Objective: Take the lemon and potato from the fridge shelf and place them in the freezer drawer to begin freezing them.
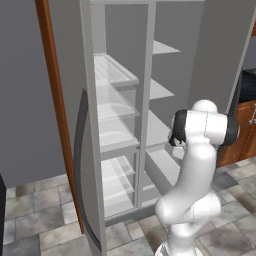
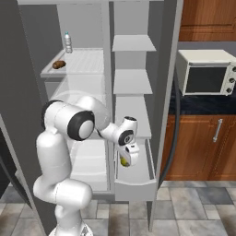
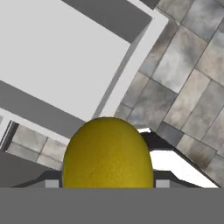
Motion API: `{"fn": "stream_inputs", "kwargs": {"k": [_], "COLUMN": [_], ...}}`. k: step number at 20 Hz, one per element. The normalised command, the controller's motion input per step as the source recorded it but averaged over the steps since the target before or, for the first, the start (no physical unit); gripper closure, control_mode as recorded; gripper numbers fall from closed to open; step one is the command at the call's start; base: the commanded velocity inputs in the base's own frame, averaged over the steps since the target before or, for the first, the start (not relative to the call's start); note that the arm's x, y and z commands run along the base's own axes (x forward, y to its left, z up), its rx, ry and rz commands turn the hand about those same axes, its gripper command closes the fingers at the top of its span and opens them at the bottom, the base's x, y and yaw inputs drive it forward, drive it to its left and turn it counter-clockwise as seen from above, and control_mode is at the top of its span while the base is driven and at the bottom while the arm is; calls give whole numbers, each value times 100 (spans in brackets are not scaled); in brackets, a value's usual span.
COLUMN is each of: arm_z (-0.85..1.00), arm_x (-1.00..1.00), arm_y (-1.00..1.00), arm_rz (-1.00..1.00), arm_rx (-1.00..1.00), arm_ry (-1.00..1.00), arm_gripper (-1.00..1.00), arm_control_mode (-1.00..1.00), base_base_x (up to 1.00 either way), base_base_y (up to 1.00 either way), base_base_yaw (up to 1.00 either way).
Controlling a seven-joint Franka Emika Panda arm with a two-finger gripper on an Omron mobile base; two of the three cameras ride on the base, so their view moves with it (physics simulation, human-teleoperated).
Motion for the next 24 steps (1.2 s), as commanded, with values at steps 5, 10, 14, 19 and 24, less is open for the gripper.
{"fn": "stream_inputs", "kwargs": {"k": [5,10,14,19,24], "arm_z": [-67,-57,-42,-59,-62], "arm_x": [53,29,23,28,40], "arm_y": [-7,-26,-8,-2,-14], "arm_rz": [-3,0,0,0,0], "arm_rx": [0,0,0,0,0], "arm_ry": [0,0,0,0,0], "arm_gripper": [100,100,100,100,100], "arm_control_mode": [-100,-100,-100,-100,-100], "base_base_x": [0,0,0,0,0], "base_base_y": [0,0,0,0,0], "base_base_yaw": [0,0,0,0,0]}}
